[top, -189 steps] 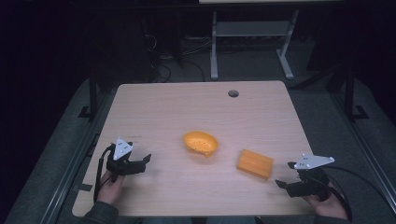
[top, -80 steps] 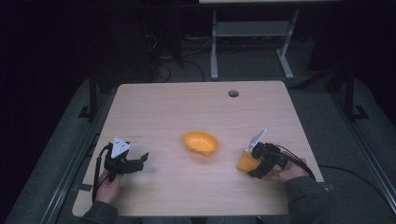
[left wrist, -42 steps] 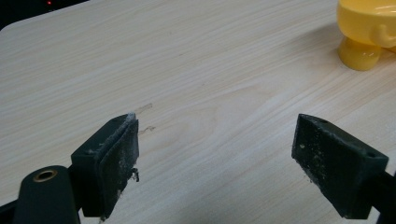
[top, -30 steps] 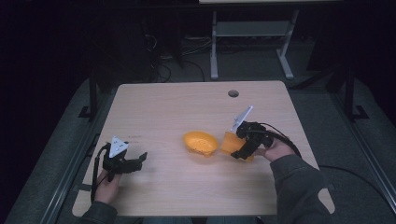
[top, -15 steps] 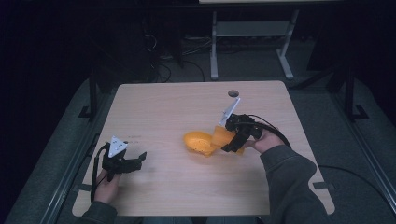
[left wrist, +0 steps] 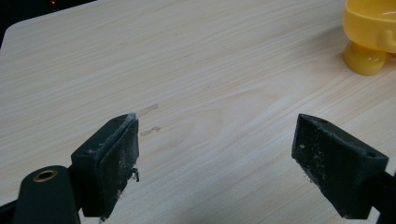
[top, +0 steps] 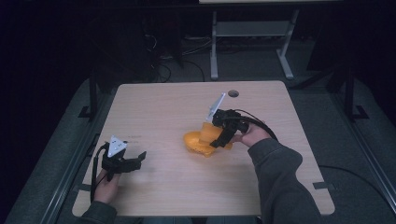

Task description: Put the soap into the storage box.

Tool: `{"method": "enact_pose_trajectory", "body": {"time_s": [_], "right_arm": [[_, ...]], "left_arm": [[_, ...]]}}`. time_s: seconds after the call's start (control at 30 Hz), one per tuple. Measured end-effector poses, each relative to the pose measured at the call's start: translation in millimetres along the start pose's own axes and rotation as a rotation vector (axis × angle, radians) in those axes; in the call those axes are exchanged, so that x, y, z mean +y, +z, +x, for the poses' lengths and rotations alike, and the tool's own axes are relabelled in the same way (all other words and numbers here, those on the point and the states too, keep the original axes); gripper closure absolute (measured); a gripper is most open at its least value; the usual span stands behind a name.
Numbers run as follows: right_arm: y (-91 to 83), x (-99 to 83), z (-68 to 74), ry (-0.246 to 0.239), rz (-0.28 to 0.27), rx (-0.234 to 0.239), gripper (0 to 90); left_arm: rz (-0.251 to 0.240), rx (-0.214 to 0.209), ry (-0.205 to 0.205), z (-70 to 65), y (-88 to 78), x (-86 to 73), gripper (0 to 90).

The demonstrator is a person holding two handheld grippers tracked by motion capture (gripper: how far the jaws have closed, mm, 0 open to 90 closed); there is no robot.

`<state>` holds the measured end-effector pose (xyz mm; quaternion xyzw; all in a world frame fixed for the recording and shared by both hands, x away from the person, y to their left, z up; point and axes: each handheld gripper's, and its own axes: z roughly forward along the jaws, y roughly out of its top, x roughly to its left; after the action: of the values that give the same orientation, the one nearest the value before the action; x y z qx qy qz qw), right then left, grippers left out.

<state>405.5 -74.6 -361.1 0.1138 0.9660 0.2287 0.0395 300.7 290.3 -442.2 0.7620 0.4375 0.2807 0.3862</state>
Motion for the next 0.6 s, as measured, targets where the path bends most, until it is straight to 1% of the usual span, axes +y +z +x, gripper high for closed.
{"method": "enact_pose_trajectory", "body": {"time_s": [0.1,0.17,0.2,0.3,0.37,0.4,0.6], "right_arm": [[2.3,6.7,-0.6,-0.008,0.001,0.001,20.8],[4.6,10.6,-2.1,-0.01,-0.016,0.014,20.7],[4.6,10.6,-2.1,-0.01,-0.016,0.014,20.7],[8.3,14.8,-2.7,-0.015,-0.004,0.012,20.7],[10.8,18.4,-3.0,-0.03,0.008,0.012,20.7],[11.7,20.0,-2.7,-0.024,0.01,0.014,20.7],[16.9,28.1,-3.6,-0.038,0.017,0.021,20.7]], "left_arm": [[0.001,0.0,-0.002,0.4,0.1,0.0,14.1],[0.001,0.0,-0.001,0.4,0.0,0.0,14.1],[0.0,0.001,-0.001,0.5,-0.1,0.0,14.1],[0.001,0.002,-0.003,0.7,-0.1,0.0,14.1],[0.0,0.002,-0.004,0.6,-0.2,0.0,14.1],[0.0,0.002,-0.006,0.7,-0.2,0.0,14.1],[0.001,0.002,-0.007,0.9,-0.2,0.0,14.1]]}}
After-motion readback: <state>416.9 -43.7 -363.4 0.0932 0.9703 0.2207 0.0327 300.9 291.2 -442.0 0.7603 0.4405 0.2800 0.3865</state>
